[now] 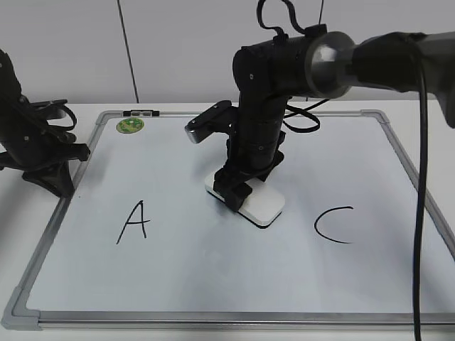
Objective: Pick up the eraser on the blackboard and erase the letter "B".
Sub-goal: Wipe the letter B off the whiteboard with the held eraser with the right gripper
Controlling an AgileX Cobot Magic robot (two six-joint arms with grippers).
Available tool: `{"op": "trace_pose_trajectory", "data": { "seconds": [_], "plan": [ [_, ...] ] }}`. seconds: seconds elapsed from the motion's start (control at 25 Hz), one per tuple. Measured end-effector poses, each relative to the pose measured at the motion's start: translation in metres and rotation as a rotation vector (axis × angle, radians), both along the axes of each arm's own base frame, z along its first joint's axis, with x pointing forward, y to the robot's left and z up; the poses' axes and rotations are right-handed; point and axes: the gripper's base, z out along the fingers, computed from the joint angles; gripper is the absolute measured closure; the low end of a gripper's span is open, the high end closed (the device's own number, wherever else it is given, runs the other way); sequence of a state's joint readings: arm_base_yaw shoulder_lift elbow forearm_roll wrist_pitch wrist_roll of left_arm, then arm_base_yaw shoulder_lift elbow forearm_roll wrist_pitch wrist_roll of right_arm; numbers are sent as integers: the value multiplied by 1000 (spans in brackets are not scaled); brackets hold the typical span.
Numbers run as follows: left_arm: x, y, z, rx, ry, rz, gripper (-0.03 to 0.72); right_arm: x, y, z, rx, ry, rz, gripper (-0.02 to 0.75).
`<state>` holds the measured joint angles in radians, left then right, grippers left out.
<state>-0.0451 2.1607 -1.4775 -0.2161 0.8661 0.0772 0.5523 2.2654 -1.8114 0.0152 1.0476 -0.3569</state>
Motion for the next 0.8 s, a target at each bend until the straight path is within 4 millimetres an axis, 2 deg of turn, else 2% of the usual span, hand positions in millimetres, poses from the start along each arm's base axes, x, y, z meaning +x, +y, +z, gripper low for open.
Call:
{"op": "trace_pose_trajectory", "data": {
  "seconds": [0.24,0.56,0.8],
  "plan": [
    [0,0,0,0,-2,0,649,8,-13,0,19,9,-45,203],
    [0,0,0,-1,-2,1,649,37,-73,0,23,8,-190,203],
    [0,0,0,-2,-2,0,648,46,-100,6,-6,-21,-228,203]
  ]
}}
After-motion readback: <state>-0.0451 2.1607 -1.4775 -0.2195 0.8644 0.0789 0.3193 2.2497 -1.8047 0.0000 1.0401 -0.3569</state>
